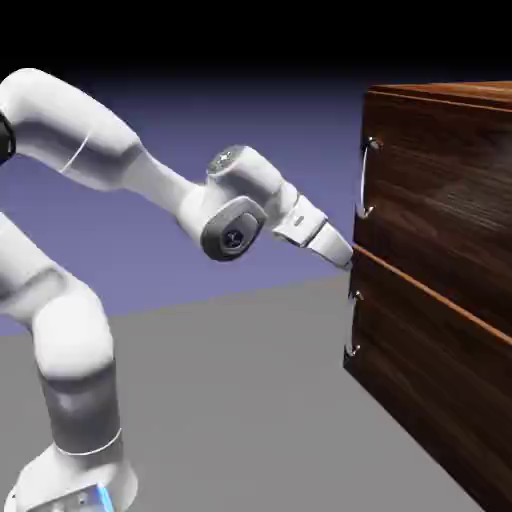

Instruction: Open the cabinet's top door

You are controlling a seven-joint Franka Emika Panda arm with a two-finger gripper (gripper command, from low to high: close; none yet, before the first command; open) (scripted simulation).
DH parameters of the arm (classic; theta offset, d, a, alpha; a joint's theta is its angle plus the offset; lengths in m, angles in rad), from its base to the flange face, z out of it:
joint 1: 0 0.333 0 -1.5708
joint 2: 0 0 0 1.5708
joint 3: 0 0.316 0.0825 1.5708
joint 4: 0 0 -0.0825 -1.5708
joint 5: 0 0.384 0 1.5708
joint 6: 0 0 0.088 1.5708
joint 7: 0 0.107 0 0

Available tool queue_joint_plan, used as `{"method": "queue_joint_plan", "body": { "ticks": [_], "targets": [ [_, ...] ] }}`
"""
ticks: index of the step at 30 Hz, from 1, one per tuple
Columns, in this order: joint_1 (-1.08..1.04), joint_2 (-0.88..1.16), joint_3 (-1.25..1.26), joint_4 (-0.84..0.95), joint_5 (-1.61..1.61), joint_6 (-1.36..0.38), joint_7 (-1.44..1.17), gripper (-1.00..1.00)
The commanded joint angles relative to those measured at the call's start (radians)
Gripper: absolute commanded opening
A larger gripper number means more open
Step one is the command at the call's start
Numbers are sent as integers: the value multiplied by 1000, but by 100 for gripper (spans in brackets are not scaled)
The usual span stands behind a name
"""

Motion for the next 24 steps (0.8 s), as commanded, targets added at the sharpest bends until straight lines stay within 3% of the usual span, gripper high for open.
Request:
{"method": "queue_joint_plan", "body": {
  "ticks": [1, 24],
  "targets": [
    [29, 36, -31, 5, 40, -9, -16, 100],
    [707, 870, -740, 130, 963, -215, -384, 100]
  ]
}}
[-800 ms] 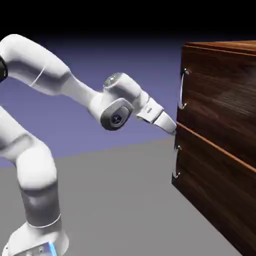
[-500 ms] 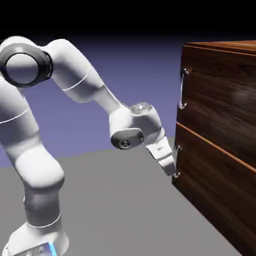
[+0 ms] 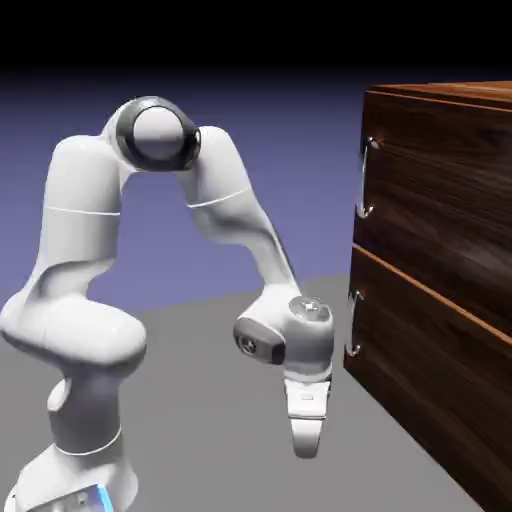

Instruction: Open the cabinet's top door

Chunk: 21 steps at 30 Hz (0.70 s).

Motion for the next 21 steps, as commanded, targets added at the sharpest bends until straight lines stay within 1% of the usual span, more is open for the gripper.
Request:
{"method": "queue_joint_plan", "body": {
  "ticks": [1, 21],
  "targets": [
    [29, 36, -31, 5, 40, -9, -16, 100],
    [618, 761, -648, 114, 843, -188, -336, 100]
  ]
}}
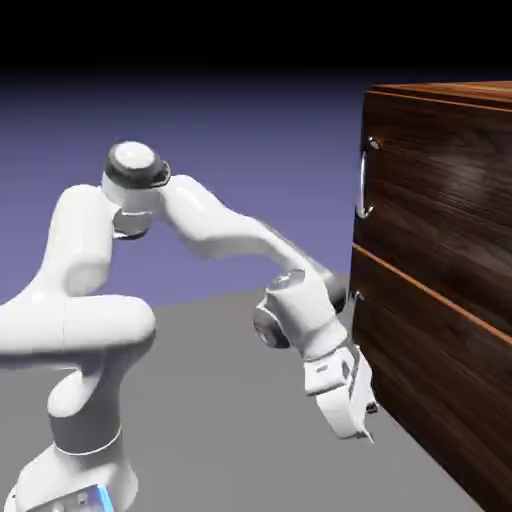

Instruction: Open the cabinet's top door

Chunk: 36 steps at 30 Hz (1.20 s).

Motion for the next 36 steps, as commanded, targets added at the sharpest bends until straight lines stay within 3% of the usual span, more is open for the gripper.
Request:
{"method": "queue_joint_plan", "body": {
  "ticks": [1, 15, 21, 22, 36],
  "targets": [
    [29, 36, -31, 5, 40, -9, -16, 100],
    [434, 534, -454, 80, 591, -132, -236, 100],
    [287, 516, -434, 223, 641, -132, -237, 100],
    [287, 516, -434, 223, 641, -132, -237, -100],
    [553, 532, -609, -247, 644, -597, -453, -100]
  ]
}}
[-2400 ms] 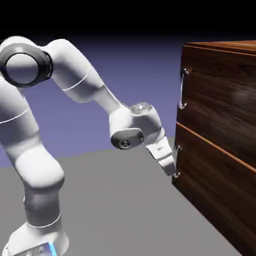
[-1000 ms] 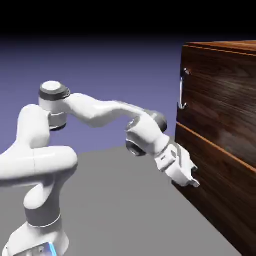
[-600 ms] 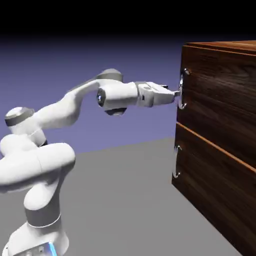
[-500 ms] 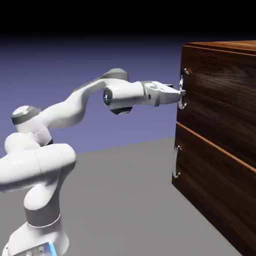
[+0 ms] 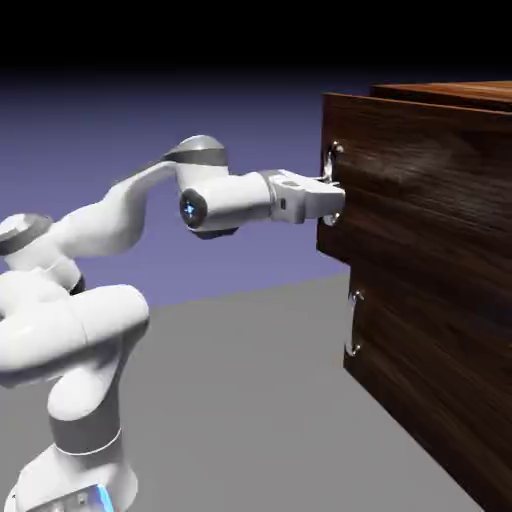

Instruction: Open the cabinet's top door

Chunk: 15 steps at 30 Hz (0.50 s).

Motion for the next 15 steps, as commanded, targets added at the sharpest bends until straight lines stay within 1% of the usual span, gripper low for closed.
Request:
{"method": "queue_joint_plan", "body": {
  "ticks": [1, 8, 15],
  "targets": [
    [12, 0, -25, -33, -15, -43, -15, -100],
    [12, -15, -235, -205, -165, -347, -111, -100],
    [-114, -95, -473, -271, -380, -651, -223, -100]
  ]
}}
